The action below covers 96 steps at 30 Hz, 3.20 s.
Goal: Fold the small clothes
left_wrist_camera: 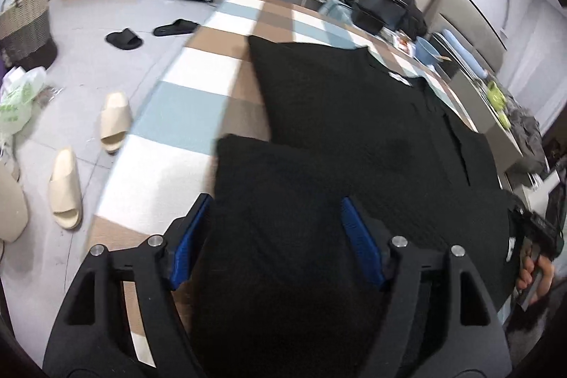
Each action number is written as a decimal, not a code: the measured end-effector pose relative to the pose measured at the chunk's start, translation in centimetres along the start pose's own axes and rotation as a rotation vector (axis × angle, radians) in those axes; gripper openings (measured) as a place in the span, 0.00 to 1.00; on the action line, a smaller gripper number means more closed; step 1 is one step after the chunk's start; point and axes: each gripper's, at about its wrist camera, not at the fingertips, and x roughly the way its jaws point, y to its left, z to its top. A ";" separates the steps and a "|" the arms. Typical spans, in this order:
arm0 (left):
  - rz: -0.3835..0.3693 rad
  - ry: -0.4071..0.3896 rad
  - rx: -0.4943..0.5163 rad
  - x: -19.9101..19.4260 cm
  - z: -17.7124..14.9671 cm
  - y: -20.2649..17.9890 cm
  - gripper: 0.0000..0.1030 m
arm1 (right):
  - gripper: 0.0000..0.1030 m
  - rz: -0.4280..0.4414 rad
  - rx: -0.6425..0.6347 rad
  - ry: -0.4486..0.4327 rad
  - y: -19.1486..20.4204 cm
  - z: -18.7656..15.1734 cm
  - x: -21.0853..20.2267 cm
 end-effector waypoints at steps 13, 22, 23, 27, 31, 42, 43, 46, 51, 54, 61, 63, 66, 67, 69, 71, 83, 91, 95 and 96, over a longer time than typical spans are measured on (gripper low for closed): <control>0.044 0.042 0.153 -1.3 -3.5 -3.4 0.33 | 0.32 -0.011 -0.106 0.057 0.8 -2.0 -0.7; 0.065 -0.027 0.082 -5.7 -4.8 -1.6 0.47 | 0.49 -0.037 -0.097 0.026 -1.5 -3.1 -5.2; 0.058 -0.026 0.087 -6.1 -5.0 -1.6 0.47 | 0.49 -0.015 -0.090 0.024 -1.7 -3.5 -5.8; 0.075 -0.015 0.151 -7.4 -6.4 -2.1 0.47 | 0.49 0.024 -0.130 0.017 -1.3 -5.4 -7.4; 0.075 -0.024 0.180 -8.6 -7.4 -2.7 0.46 | 0.41 0.023 -0.137 -0.030 -0.8 -5.9 -7.6; 0.029 -0.053 0.226 -10.5 -8.5 -4.8 0.32 | 0.40 0.101 -0.148 -0.073 0.3 -5.4 -7.7; 0.036 -0.054 0.217 -10.3 -8.5 -4.6 0.19 | 0.39 0.099 -0.148 -0.065 0.4 -5.4 -7.3; 0.056 -0.091 0.195 -9.8 -7.9 -3.7 0.06 | 0.23 0.068 -0.157 -0.054 0.4 -5.3 -6.5; -0.012 -0.178 0.113 -10.8 -6.1 -2.2 0.04 | 0.03 0.052 -0.191 -0.157 0.8 -4.2 -7.9; -0.046 -0.219 0.084 -10.7 -3.8 -1.3 0.04 | 0.03 0.063 -0.173 -0.245 0.9 -2.3 -9.4; 0.000 -0.177 0.007 -6.0 0.8 1.1 0.04 | 0.03 -0.019 -0.069 -0.221 0.2 1.3 -5.3; 0.009 -0.152 0.004 -5.0 0.9 1.4 0.05 | 0.03 -0.058 -0.037 -0.181 -0.4 1.3 -3.6; 0.010 -0.115 -0.027 -4.4 0.6 2.1 0.14 | 0.07 -0.049 0.052 -0.115 -2.3 0.8 -2.5; 0.005 -0.110 -0.043 -4.3 0.3 2.3 0.22 | 0.11 -0.034 0.072 -0.108 -2.8 0.5 -2.6; -0.005 -0.105 -0.072 -4.5 -0.1 2.7 0.37 | 0.23 -0.009 0.085 -0.095 -3.6 -0.5 -3.5; -0.026 -0.103 -0.095 -4.9 -0.8 2.9 0.41 | 0.39 0.041 0.091 -0.079 -4.3 -1.8 -4.6; -0.022 -0.055 -0.002 -6.7 -5.6 -0.2 0.59 | 0.52 0.202 0.088 0.005 -5.9 -6.8 -6.6; -0.020 -0.008 0.047 -8.0 -7.2 -1.1 0.60 | 0.52 0.326 -0.022 -0.022 -2.8 -7.8 -8.8; -0.021 0.028 0.096 -8.3 -8.0 -1.6 0.60 | 0.52 0.363 -0.049 -0.043 -1.6 -7.5 -9.1; -0.019 0.043 0.109 -8.3 -8.3 -1.7 0.61 | 0.52 0.355 -0.049 -0.038 -1.5 -7.5 -8.8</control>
